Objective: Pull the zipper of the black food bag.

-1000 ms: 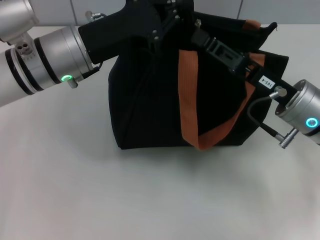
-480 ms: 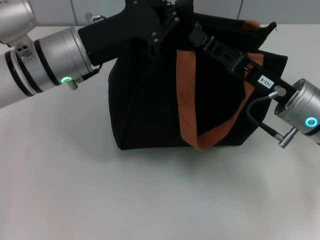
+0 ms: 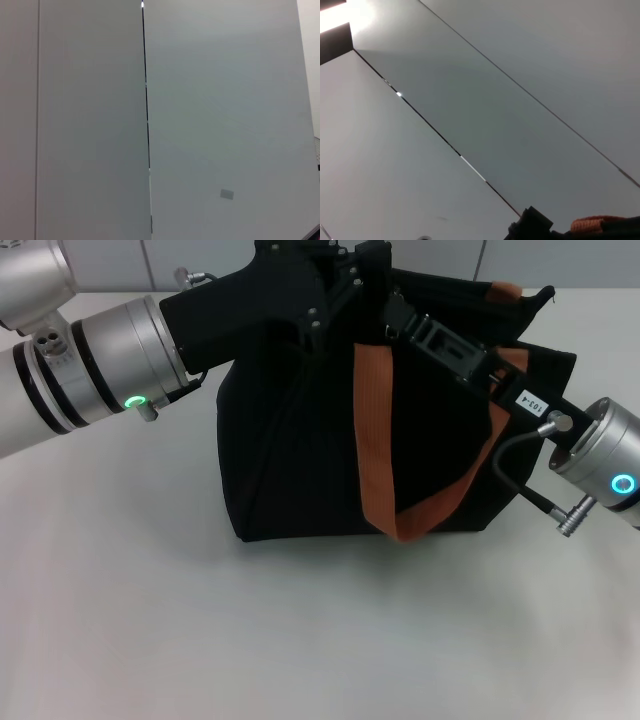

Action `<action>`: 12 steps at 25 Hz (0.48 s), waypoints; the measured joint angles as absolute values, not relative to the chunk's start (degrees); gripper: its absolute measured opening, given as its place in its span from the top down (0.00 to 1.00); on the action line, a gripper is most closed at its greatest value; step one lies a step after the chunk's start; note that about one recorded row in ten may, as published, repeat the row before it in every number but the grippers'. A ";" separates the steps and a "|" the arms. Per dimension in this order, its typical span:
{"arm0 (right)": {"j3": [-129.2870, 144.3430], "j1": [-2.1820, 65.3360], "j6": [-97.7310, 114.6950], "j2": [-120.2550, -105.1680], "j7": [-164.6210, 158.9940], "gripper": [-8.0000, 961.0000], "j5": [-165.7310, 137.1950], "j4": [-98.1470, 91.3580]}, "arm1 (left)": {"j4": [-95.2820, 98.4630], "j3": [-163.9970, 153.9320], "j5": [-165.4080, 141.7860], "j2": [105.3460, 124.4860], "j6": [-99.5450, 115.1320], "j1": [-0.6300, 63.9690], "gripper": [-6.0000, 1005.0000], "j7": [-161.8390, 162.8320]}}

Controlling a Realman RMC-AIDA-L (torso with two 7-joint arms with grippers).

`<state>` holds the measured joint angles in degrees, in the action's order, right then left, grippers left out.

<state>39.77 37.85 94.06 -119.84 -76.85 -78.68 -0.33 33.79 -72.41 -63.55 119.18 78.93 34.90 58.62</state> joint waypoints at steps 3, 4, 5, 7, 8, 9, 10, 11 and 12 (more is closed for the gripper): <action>39.76 37.86 94.09 -119.86 -76.81 0.74 -78.72 -0.37 | 33.85 -72.66 -63.13 119.18 78.93 34.85 0.96 58.62; 39.78 37.89 94.07 -119.86 -76.83 0.76 -78.75 -0.39 | 33.86 -72.83 -62.83 119.18 78.93 34.80 0.96 58.62; 39.80 37.94 93.99 -119.88 -76.87 0.79 -78.75 -0.42 | 33.88 -73.01 -62.51 119.18 78.94 34.73 0.96 58.62; 39.79 37.94 93.96 -119.88 -76.87 0.84 -78.75 -0.42 | 33.89 -73.02 -62.43 119.18 78.93 34.73 0.96 58.62; 39.75 37.92 93.91 -119.89 -76.98 0.86 -78.69 -0.44 | 33.91 -73.03 -62.40 119.18 78.93 34.72 0.96 58.60; 39.75 37.92 93.91 -119.89 -76.98 0.88 -78.69 -0.44 | 33.91 -73.03 -62.40 119.18 78.93 34.72 0.96 58.60; 39.70 37.83 93.85 -119.89 -77.26 0.91 -78.61 -0.42 | 33.92 -73.03 -62.40 119.18 78.93 34.72 0.96 58.60; 39.70 37.83 93.85 -119.89 -77.26 0.92 -78.61 -0.42 | 33.92 -73.03 -62.40 119.18 78.93 34.72 0.96 58.60; 39.68 37.81 93.81 -119.89 -77.40 0.93 -78.60 -0.42 | 33.92 -73.03 -62.39 119.18 78.93 34.72 0.96 58.59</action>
